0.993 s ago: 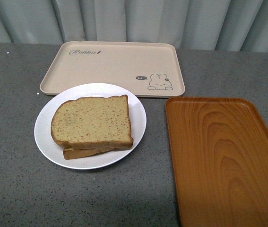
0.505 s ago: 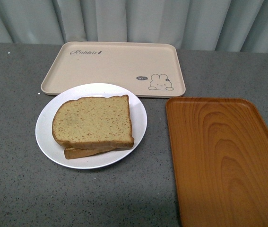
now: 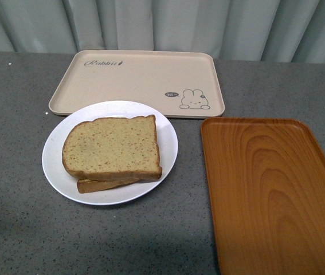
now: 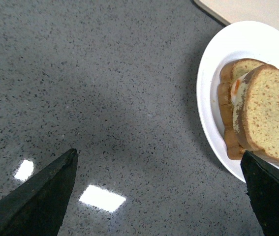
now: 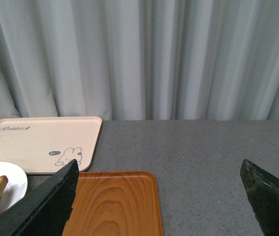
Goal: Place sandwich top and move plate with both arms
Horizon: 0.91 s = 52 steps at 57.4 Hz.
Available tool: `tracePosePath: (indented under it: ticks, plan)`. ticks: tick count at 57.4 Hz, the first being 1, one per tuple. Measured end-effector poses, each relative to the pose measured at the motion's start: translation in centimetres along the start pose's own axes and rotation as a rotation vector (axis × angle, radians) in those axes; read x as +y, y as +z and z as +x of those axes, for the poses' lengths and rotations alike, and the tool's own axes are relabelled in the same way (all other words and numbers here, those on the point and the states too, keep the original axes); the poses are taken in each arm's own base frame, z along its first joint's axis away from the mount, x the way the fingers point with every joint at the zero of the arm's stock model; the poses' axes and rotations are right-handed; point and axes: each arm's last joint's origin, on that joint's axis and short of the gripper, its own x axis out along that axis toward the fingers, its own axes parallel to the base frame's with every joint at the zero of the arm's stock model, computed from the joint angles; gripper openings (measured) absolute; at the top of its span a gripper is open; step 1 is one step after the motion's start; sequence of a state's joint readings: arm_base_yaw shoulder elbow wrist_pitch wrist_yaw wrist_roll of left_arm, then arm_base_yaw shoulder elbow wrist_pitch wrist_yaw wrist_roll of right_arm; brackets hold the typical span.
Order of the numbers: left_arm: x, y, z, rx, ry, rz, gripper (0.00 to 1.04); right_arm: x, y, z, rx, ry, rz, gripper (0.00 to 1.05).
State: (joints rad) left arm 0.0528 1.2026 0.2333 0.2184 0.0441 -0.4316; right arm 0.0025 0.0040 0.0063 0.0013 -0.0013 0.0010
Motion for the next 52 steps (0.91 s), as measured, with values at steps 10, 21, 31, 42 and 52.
tracePosePath:
  ticks: [10,21,31,42,52]
  plan:
    - [-0.1,0.2,3.1,0.074,0.003,-0.018,0.98,0.0,0.0,0.0,0.000,0.000,0.000,0.96]
    - [-0.4,0.7,6.1,0.105,0.004,-0.090,0.98,0.0,0.0,0.0,0.000,0.000,0.000,0.96]
    - [-1.1,0.8,8.4,0.141,-0.010,-0.185,0.98,0.0,0.0,0.0,0.000,0.000,0.000,0.96]
    - [-1.5,0.8,10.1,0.159,-0.006,-0.240,0.98,0.0,0.0,0.0,0.000,0.000,0.000,0.96]
    - [-2.0,1.5,10.9,0.152,-0.033,-0.268,0.98,0.0,0.0,0.0,0.000,0.000,0.000,0.96]
